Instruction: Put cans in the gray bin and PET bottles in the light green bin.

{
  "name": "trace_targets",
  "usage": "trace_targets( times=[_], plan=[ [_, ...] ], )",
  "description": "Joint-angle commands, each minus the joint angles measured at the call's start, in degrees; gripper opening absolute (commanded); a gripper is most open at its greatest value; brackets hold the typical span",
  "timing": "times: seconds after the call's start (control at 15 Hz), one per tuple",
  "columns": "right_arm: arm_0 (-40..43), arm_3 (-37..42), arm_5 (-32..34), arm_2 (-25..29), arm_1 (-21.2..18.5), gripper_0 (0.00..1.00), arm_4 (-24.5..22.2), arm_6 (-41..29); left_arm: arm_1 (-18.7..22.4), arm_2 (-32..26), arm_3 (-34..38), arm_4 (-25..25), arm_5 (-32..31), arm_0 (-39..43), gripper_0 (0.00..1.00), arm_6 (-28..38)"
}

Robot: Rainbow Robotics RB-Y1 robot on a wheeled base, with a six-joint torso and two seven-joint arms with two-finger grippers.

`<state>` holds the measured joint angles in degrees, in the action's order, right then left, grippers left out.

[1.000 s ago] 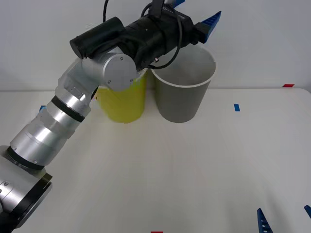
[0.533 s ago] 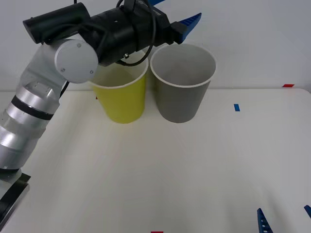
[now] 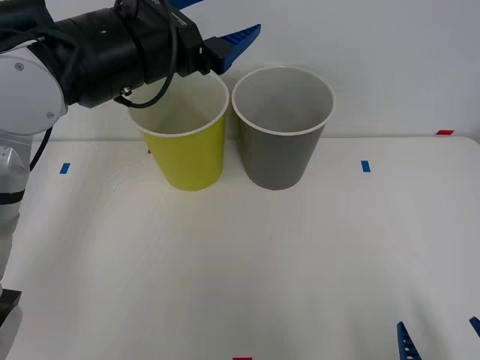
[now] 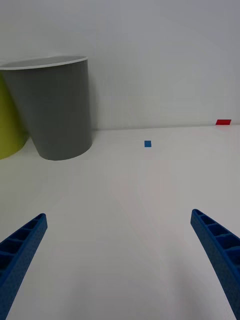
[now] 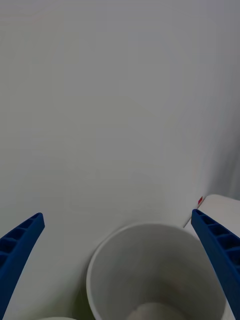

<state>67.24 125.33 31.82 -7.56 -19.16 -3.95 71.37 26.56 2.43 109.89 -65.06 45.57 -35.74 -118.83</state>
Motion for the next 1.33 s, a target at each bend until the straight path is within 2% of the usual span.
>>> trace_targets(
  times=[0.07, 0.33, 0.53, 0.87, 1.0, 1.07, 1.2, 1.33],
  plan=[
    [0.00, 0.00, 0.00, 0.00, 0.00, 1.00, 0.00, 0.00, 0.34, -4.98, 6.39, -1.21, 6.29, 4.98, 1.00, 0.09],
    [0.00, 0.00, 0.00, 0.00, 0.00, 1.00, 0.00, 0.00, 2.10, -10.96, 14.92, -7.45, 7.52, 17.02, 1.00, 0.44],
    [0.00, 0.00, 0.00, 0.00, 0.00, 1.00, 0.00, 0.00, 2.89, -14.30, 19.58, -9.30, 7.52, 24.49, 1.00, 0.62],
    [0.00, 0.00, 0.00, 0.00, 0.00, 1.00, 0.00, 0.00, 2.27, -16.58, 19.84, -11.06, 7.43, 29.06, 1.00, 0.18],
    [0.00, 0.00, 0.00, 0.00, 0.00, 1.00, 0.00, 0.00, 4.65, -17.02, 19.93, -11.93, 7.52, 29.32, 1.00, 0.27],
    [0.00, 0.00, 0.00, 0.00, 0.00, 1.00, 0.00, 0.00, 4.56, -17.64, 19.93, -13.16, 7.52, 29.85, 1.00, 0.09],
    [0.00, 0.00, 0.00, 0.00, 0.00, 1.00, 0.00, 0.00, 4.65, -17.02, 20.63, -12.20, 3.82, 32.75, 1.00, 0.09],
    [0.00, 0.00, 0.00, 0.00, 0.00, 1.00, 0.00, 0.00, 5.88, -12.72, 24.15, -5.25, -6.20, 38.46, 1.00, 0.53]
  ],
)
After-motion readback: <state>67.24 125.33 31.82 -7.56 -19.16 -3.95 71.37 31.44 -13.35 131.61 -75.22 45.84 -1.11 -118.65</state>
